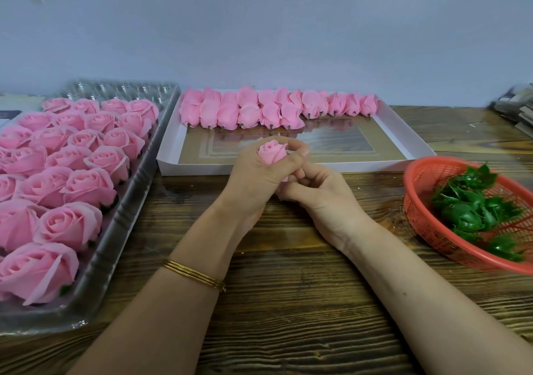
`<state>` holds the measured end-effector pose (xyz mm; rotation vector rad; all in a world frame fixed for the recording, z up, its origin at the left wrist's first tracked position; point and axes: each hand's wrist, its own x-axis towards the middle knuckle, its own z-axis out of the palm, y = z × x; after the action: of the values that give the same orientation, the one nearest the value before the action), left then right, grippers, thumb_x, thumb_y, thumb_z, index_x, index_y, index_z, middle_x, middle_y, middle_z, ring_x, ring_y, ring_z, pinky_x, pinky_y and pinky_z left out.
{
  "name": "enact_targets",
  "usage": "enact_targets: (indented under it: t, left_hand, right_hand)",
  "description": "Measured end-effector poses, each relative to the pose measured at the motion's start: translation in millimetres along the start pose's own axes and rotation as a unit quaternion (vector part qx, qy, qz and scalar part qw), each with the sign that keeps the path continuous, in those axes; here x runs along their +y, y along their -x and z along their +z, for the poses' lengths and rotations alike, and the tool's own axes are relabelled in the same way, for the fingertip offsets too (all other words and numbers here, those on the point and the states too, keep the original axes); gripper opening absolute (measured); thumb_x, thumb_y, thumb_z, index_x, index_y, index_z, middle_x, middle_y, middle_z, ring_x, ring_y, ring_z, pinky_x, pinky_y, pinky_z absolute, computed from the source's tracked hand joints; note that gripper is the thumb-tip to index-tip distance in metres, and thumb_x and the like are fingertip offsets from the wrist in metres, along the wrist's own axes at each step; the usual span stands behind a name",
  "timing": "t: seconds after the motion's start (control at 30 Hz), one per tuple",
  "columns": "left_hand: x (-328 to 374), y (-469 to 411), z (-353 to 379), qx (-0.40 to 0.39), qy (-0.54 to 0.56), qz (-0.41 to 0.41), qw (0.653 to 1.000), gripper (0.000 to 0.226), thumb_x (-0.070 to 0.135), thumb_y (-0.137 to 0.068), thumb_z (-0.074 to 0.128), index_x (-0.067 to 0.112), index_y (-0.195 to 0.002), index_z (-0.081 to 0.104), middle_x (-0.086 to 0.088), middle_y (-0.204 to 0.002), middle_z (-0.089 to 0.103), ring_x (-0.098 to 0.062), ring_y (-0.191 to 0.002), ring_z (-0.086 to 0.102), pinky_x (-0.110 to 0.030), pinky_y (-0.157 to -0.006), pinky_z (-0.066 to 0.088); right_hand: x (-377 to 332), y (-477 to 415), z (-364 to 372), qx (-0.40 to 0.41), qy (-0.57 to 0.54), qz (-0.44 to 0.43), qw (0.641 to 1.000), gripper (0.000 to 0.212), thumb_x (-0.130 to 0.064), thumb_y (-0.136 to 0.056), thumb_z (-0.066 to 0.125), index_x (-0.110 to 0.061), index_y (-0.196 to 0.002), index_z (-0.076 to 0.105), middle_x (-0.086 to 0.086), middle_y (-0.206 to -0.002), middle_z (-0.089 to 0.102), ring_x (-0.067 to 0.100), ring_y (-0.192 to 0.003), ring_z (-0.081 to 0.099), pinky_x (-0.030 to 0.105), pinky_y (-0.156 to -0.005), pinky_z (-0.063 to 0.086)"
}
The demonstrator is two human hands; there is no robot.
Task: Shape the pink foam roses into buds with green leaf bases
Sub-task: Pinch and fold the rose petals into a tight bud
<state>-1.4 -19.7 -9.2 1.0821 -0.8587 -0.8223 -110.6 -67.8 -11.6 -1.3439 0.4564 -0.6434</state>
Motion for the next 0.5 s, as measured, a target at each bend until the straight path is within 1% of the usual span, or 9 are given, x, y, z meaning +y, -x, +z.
enact_targets:
  t: [0.07, 0.1, 0.2, 0.23, 0.3, 0.33, 0.43, 0.5]
  left_hand:
    - [-1.2, -0.3, 0.9, 0.015, 0.003, 0.01, 1.0, 0.019, 0.009, -0.087, 0.069, 0.023, -0.076, 0.072, 0.0, -0.058, 0.06, -0.01, -0.056, 0.057, -0.025, -0.062, 0.052]
    - [-1.5, -0.2, 1.5, 0.021, 0.004, 0.014, 1.0, 0.021, 0.008, -0.088, 0.069, 0.024, -0.074, 0.072, 0.0, -0.058, 0.06, -0.01, -0.056, 0.057, -0.023, -0.06, 0.052]
    - [-1.8, 0.3, 3.5, 0.028, 0.002, 0.019, 0.999, 0.025, 0.005, -0.089, 0.067, 0.023, -0.073, 0.071, 0.0, -0.058, 0.06, -0.009, -0.056, 0.057, -0.021, -0.057, 0.052]
    - [-1.9, 0.4, 3.6, 0.026, 0.001, 0.017, 1.0, 0.024, 0.004, -0.089, 0.067, 0.023, -0.074, 0.071, 0.0, -0.058, 0.06, -0.009, -0.056, 0.057, -0.021, -0.057, 0.052]
    - [-1.6, 0.4, 3.3, 0.021, -0.002, 0.015, 1.0, 0.021, 0.002, -0.088, 0.067, 0.02, -0.078, 0.07, 0.001, -0.058, 0.06, -0.008, -0.057, 0.057, -0.02, -0.058, 0.052]
    - [-1.4, 0.4, 2.8, 0.016, -0.006, 0.014, 1.0, 0.018, 0.002, -0.087, 0.068, 0.018, -0.081, 0.07, 0.002, -0.058, 0.06, -0.008, -0.057, 0.057, -0.02, -0.058, 0.052]
    - [-1.7, 0.8, 1.8, -0.005, -0.016, 0.009, 1.0, 0.011, 0.004, -0.086, 0.069, 0.016, -0.087, 0.069, 0.003, -0.057, 0.06, -0.007, -0.056, 0.057, -0.019, -0.059, 0.05]
    - [-2.2, 0.8, 0.6, -0.02, -0.021, 0.002, 1.0, 0.009, 0.008, -0.087, 0.069, 0.017, -0.089, 0.069, 0.004, -0.057, 0.059, -0.007, -0.057, 0.056, -0.021, -0.061, 0.049]
  right_hand:
    - [0.9, -0.1, 1.2, 0.015, 0.014, -0.004, 1.0, 0.021, 0.01, -0.077, 0.069, -0.006, -0.09, 0.068, -0.001, -0.074, 0.068, 0.012, -0.077, 0.06, 0.027, -0.086, 0.049]
    - [0.5, 0.0, 2.3, 0.025, 0.025, -0.009, 0.999, 0.022, 0.01, -0.077, 0.071, -0.006, -0.09, 0.068, 0.0, -0.075, 0.068, 0.012, -0.077, 0.061, 0.027, -0.085, 0.05]
    - [3.5, 0.0, 4.7, 0.057, 0.058, -0.034, 0.996, 0.024, 0.011, -0.074, 0.074, -0.009, -0.082, 0.064, 0.002, -0.067, 0.063, 0.013, -0.071, 0.058, 0.023, -0.075, 0.05]
    - [4.0, -0.1, 5.7, 0.063, 0.063, -0.037, 0.995, 0.025, 0.011, -0.074, 0.074, -0.01, -0.084, 0.065, 0.003, -0.067, 0.061, 0.014, -0.072, 0.057, 0.023, -0.074, 0.049]
    - [5.0, -0.2, 6.1, 0.069, 0.061, -0.041, 0.995, 0.028, 0.011, -0.075, 0.073, -0.014, -0.086, 0.067, 0.001, -0.068, 0.061, 0.015, -0.074, 0.056, 0.024, -0.075, 0.048]
    - [5.2, -0.2, 5.4, 0.069, 0.059, -0.04, 0.995, 0.028, 0.012, -0.076, 0.072, -0.015, -0.084, 0.068, 0.001, -0.067, 0.06, 0.015, -0.074, 0.055, 0.025, -0.077, 0.048]
    - [3.6, -0.9, 2.6, 0.057, 0.042, -0.016, 0.997, 0.021, 0.011, -0.077, 0.069, -0.01, -0.079, 0.07, 0.011, -0.074, 0.06, 0.022, -0.081, 0.054, 0.038, -0.086, 0.047]
    - [3.6, -1.4, 0.2, 0.046, 0.019, 0.002, 0.999, 0.023, 0.012, -0.078, 0.067, -0.01, -0.074, 0.072, 0.013, -0.077, 0.063, 0.024, -0.083, 0.057, 0.04, -0.091, 0.047]
